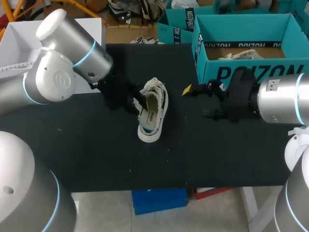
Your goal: Take the shoe out of the shoebox, open the shoe tongue, remove and reinsert the insole, then place the shoe into the shoebox
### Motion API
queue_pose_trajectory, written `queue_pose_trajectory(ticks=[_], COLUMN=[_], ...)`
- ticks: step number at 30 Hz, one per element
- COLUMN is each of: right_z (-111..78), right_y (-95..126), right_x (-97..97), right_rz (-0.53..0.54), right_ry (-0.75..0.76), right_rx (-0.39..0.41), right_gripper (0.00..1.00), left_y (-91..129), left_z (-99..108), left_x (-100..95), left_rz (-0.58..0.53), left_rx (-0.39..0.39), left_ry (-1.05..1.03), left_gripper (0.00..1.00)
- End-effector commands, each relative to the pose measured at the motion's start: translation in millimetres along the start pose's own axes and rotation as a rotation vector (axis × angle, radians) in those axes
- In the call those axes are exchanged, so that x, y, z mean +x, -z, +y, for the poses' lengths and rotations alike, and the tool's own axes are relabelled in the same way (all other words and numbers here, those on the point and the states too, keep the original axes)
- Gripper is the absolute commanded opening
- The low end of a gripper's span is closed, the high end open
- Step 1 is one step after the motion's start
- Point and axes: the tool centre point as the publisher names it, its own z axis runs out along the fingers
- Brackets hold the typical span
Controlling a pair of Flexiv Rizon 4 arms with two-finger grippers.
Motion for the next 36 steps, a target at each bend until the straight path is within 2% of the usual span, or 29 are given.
queue_pose_trajectory(ticks=[1,4,11,21,36], right_z=[0.0,0.0,0.0,0.0,0.0], right_y=[0,0,0,0,0], right_x=[0.2,0.2,0.2,0.2,0.2], right_rz=[0.0,0.0,0.0,0.0,0.0], right_ry=[0.0,0.0,0.0,0.0,0.0], right_rx=[0.0,0.0,0.0,0.0,0.0], right_gripper=[1.0,1.0,1.0,1.0,1.0], left_y=[2,-4,-15,-31,-50], left_z=[-11,-14,-9,-4,-4], left_x=[-2.9,0.2,10.7,19.2,21.0], left_rz=[0.077,0.156,0.217,0.247,0.268], left_rx=[-0.069,-0.083,-0.107,-0.094,-0.059], left_ry=[-0.036,-0.066,-0.06,-0.041,-0.037], left_gripper=[0.0,0.0,0.0,0.0,0.0])
